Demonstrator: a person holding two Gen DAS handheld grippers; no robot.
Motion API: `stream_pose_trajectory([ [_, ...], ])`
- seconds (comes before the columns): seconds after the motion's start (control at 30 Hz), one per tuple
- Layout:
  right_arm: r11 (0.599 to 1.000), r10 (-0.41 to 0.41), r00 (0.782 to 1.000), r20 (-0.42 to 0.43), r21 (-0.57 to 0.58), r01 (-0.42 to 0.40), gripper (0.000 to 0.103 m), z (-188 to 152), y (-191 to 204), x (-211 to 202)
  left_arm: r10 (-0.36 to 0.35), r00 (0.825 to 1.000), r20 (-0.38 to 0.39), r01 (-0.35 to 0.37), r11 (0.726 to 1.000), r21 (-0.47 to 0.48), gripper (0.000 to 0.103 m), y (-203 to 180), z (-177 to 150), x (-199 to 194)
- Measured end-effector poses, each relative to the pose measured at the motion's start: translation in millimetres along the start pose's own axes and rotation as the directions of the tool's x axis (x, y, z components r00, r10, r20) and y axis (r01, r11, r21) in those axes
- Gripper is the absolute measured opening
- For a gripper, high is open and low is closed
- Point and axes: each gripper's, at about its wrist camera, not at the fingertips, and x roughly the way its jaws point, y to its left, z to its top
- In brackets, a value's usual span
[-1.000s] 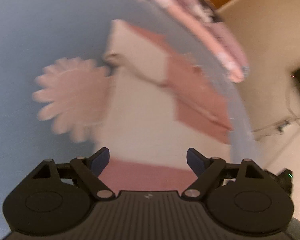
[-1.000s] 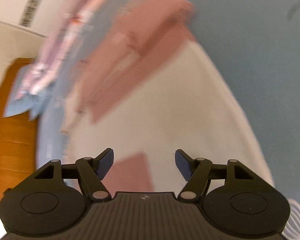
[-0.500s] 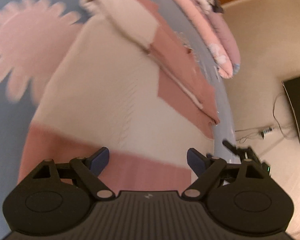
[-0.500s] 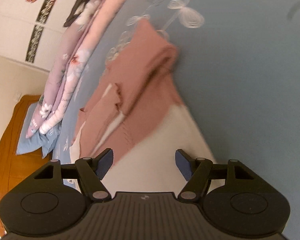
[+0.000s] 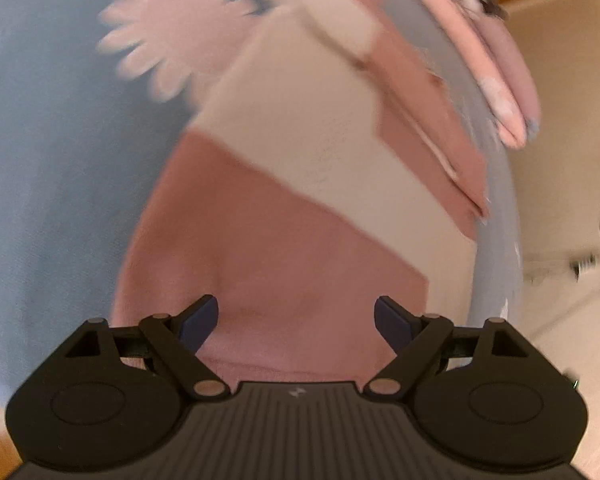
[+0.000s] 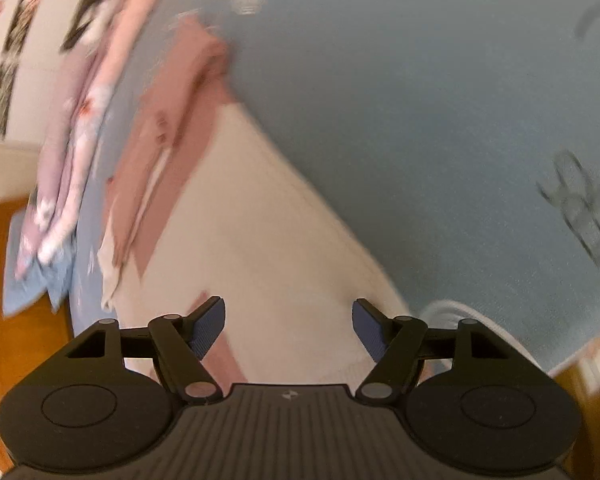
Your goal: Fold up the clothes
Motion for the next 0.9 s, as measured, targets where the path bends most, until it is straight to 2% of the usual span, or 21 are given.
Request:
stream_pose_trajectory([
  [0.07,0.995,0.057,0.998,0.001,-0.083,-0.057,0.077,5.9,24.4,5.9,-0.047,0.998,0.030,0.044,0.996,0.082,0.086,-20.5,7.6,-0.5],
  [0.17,0.980,0.123,0.992,-0.005,-0.155,-0.122,0.081,15.3,54.2,35.3,-0.114,0.993,0.034,0.108,0.984,0.140,0.087,-40.5,22.4,19.0],
  [0.23,0.978,0.132,0.991,-0.037,-0.156,-0.136,0.081,19.1,59.9,64.4,-0.105,0.994,0.012,0.102,0.983,0.152,0.087,-44.0,27.3,40.1],
  [0.33,0.985,0.101,0.993,-0.068,-0.136,-0.110,0.080,14.6,54.9,84.7,-0.040,0.999,-0.011,0.041,0.985,0.169,0.087,-40.5,24.7,54.4],
  [0.5,0.993,0.095,0.995,-0.042,-0.070,-0.098,0.080,-9.5,18.9,45.7,-0.075,0.997,-0.018,0.077,0.991,0.111,0.087,-12.5,-1.6,36.6],
  [0.7,1.000,0.020,0.998,-0.063,0.005,-0.020,0.080,-29.6,-7.0,12.8,-0.039,0.999,-0.024,0.040,0.998,0.049,0.087,5.3,-24.3,14.3],
  [0.77,0.998,-0.024,0.997,-0.066,-0.058,0.021,0.080,-25.9,6.7,10.8,-0.008,0.999,-0.034,0.010,0.999,0.054,0.087,0.4,-22.8,16.1],
  [0.83,0.979,-0.046,0.999,-0.002,-0.199,0.045,0.080,-14.0,35.1,9.0,0.018,0.999,-0.046,-0.015,0.998,0.065,0.087,-6.2,-19.7,19.0],
  [0.9,0.951,-0.017,0.998,0.068,-0.306,0.037,0.080,8.3,63.8,16.5,0.027,0.998,-0.063,-0.021,0.995,0.097,0.087,-11.0,-18.8,24.0],
])
